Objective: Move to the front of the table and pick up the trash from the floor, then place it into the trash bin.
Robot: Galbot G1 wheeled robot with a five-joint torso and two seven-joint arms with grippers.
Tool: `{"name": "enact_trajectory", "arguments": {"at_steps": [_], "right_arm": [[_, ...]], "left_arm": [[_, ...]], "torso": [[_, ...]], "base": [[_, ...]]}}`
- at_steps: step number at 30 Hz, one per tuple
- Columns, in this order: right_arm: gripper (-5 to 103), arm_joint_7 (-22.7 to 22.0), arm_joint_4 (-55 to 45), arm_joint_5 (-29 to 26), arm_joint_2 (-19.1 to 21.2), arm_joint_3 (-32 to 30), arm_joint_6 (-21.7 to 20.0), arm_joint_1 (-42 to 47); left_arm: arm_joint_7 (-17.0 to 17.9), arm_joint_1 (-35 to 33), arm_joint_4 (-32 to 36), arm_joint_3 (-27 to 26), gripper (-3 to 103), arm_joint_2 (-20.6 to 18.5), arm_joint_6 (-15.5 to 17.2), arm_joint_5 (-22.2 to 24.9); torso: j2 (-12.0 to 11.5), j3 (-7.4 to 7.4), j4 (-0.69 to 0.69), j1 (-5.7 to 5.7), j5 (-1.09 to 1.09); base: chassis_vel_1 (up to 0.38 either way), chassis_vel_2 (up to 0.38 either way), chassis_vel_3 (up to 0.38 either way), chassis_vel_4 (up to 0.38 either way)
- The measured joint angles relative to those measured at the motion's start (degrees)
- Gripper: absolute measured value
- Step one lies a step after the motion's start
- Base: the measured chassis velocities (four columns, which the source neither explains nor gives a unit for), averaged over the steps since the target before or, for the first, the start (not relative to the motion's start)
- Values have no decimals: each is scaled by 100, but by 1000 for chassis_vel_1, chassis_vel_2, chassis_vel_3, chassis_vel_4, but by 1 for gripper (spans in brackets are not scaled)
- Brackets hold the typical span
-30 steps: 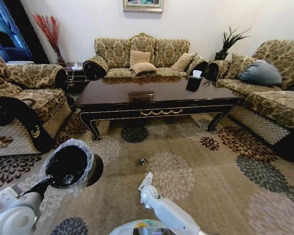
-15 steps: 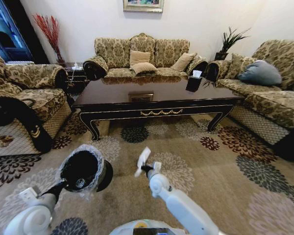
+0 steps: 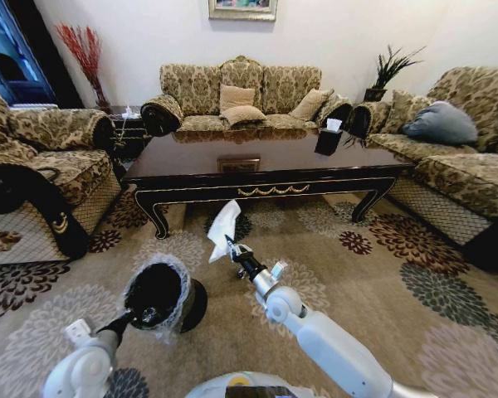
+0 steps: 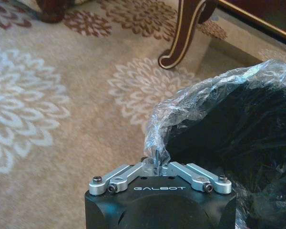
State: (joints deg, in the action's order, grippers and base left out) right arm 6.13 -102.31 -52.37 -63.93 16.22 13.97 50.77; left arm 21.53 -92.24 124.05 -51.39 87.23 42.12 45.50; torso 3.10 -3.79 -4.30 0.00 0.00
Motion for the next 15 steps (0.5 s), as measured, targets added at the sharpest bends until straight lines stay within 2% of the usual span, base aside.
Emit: {"name": "enact_trajectory", "arguments": {"at_steps": [3, 5, 7, 8, 12, 15], "right_arm": [[0, 268, 75, 262, -37, 208, 142, -44], [0, 456, 156, 675, -54, 362, 244, -71], [0, 738, 265, 1599, -57, 553, 430, -83], [0, 738, 265, 1599, -57, 553, 430, -83], [0, 841, 378, 2277, -60, 851, 658, -80], [0, 834, 520, 2403, -108, 943, 743, -76]], "left_arm": [[26, 70, -59, 96, 2, 71, 0, -22], [42, 122, -106, 173, 2, 142, 0, -23], [96, 178, -172, 269, 2, 239, -1, 54], [96, 178, -172, 269, 2, 239, -1, 54], [153, 215, -220, 385, 2, 357, 0, 210], [154, 222, -220, 435, 2, 394, 0, 226]], "torso": [[0, 0, 0, 0, 0], [0, 0, 0, 0, 1], [0, 0, -1, 0, 0], [0, 0, -1, 0, 0], [0, 0, -1, 0, 0], [0, 0, -1, 0, 0]], "base": [[0, 0, 0, 0], [0, 0, 0, 0], [0, 0, 0, 0], [0, 0, 0, 0], [0, 0, 0, 0], [0, 0, 0, 0]]}}
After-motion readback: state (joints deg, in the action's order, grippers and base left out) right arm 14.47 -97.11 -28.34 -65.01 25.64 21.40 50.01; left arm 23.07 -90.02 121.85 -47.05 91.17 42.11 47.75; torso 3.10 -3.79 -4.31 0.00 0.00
